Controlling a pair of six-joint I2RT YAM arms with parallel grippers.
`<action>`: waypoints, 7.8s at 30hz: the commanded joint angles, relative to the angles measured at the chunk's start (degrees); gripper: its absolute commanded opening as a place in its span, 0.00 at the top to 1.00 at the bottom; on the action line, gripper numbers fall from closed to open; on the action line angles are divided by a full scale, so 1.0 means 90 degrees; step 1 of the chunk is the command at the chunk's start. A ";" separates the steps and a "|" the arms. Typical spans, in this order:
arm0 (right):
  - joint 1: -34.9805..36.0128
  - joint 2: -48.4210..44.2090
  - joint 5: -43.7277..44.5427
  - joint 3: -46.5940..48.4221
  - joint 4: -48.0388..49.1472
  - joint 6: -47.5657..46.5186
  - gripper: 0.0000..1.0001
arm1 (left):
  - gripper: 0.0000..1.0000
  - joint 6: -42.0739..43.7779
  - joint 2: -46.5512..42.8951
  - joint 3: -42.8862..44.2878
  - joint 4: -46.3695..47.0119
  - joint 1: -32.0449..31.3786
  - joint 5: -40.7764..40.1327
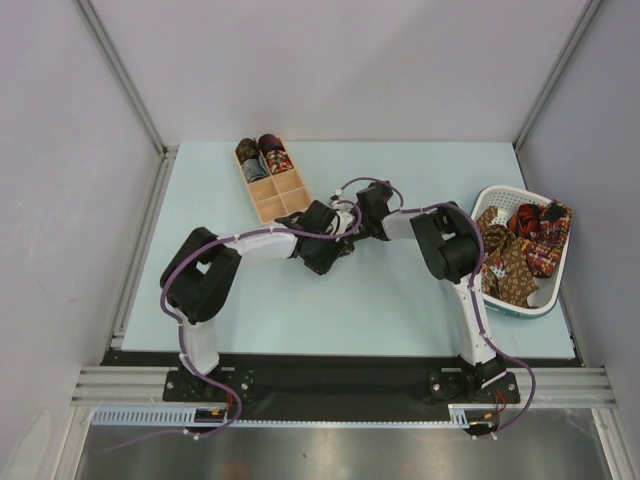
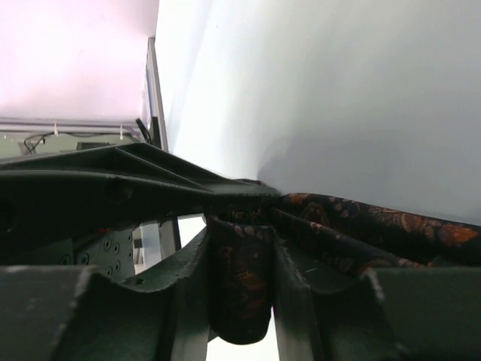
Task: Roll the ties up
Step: Roll the tie
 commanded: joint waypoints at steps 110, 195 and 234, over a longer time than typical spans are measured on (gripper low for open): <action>0.1606 -0.7579 1.0972 -0.5379 0.2931 -0.2180 0.00 | 0.57 -0.0505 0.0033 -0.0095 0.0048 0.0081 -0.0099; 0.4673 0.0299 1.3696 0.0606 -0.2498 -0.5374 0.34 | 0.58 -0.0964 0.1361 0.2297 -0.3096 0.0169 0.0370; 0.4390 -0.0695 1.2016 -0.0214 -0.2117 -0.4543 0.73 | 0.00 -0.1481 -0.1046 0.2524 -0.2007 0.0715 0.0107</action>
